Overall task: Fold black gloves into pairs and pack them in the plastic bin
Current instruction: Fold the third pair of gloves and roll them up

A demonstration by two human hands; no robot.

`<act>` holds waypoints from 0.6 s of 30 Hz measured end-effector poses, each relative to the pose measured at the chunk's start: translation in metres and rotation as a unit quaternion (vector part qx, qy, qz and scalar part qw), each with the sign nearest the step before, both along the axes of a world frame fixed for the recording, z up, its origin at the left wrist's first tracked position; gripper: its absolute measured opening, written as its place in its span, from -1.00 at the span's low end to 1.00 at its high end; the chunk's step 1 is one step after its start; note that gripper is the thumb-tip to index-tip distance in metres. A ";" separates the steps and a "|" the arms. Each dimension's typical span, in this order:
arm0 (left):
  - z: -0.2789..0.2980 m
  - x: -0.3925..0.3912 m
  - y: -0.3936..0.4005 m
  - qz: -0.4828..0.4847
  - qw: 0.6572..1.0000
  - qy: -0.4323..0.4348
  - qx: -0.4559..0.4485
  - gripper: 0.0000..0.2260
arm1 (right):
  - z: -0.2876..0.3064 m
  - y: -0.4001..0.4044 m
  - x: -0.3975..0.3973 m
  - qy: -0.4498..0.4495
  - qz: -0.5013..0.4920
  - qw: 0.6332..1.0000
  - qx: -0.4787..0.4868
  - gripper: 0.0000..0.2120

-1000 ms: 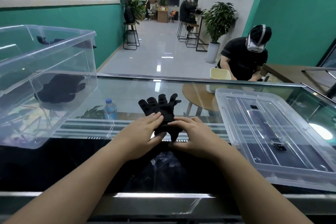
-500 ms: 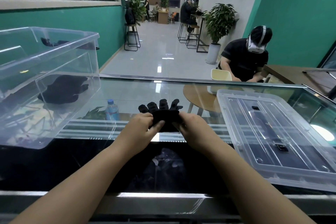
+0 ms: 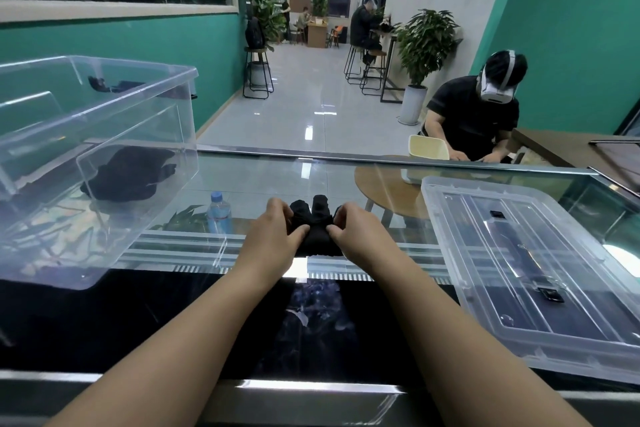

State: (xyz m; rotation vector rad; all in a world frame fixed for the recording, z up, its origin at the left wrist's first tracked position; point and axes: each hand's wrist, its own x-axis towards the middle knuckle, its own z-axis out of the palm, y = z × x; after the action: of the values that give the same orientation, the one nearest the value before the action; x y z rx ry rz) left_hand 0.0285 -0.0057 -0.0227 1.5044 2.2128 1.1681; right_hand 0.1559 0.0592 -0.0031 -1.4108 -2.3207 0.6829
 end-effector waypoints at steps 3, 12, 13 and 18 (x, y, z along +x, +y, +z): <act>-0.001 -0.002 -0.003 -0.041 0.993 0.078 0.076 -0.86 | -0.002 -0.002 0.003 0.032 0.028 0.997 0.067 -0.90; -0.004 -0.021 -0.012 -0.225 0.950 0.215 0.006 -0.61 | -0.011 -0.002 0.008 0.071 0.088 0.979 0.168 -0.78; -0.004 -0.021 -0.012 -0.219 0.952 0.213 0.012 -0.61 | -0.009 -0.004 0.010 0.084 0.088 0.979 0.165 -0.79; -0.001 -0.017 -0.010 -0.184 0.965 0.179 0.056 -0.75 | -0.002 -0.013 0.019 0.042 0.144 0.980 0.127 -0.76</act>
State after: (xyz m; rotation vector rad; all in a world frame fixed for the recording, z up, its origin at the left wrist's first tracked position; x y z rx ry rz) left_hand 0.0116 -0.0157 -0.0240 2.2069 1.9584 0.9762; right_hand 0.1750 0.0463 -0.0050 -0.9281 -2.4660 0.4875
